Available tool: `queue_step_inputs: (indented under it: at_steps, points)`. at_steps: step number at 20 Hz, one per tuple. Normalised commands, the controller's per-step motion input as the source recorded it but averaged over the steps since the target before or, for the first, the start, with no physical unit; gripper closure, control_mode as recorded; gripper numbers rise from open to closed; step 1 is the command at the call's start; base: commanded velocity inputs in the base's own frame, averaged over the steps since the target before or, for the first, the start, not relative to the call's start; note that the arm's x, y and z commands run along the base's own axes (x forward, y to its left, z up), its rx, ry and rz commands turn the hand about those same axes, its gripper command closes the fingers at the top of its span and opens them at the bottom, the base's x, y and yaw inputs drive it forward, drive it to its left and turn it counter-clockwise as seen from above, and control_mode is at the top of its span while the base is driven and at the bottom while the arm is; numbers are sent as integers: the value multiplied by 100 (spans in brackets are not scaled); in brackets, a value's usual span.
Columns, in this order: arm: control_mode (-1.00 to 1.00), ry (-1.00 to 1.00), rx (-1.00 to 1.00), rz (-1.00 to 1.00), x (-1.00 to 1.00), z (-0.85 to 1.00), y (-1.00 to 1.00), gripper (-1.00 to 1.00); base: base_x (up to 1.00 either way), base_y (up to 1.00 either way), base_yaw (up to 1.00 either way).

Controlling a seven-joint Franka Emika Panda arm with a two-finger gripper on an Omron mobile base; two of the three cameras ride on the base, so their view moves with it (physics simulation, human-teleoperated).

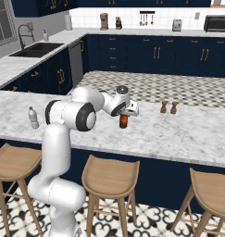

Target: Move the plastic bottles in the middle to the plastics group, and the glass bottles in the middle to the glass group.

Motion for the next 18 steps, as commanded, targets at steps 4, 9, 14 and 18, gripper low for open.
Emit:
queue_step_inputs:
  at_steps: [4,9,14,18]
  points:
    - [-100,-2,0,-1,-15,30,0,100,0,0,0]
    - [-100,-5,0,-8,-26,57,-1,100,0,0,0]
    - [-100,0,0,-15,-23,49,-6,100,0,0,0]
    - [-100,0,0,-20,-21,41,-7,100,0,0,0]
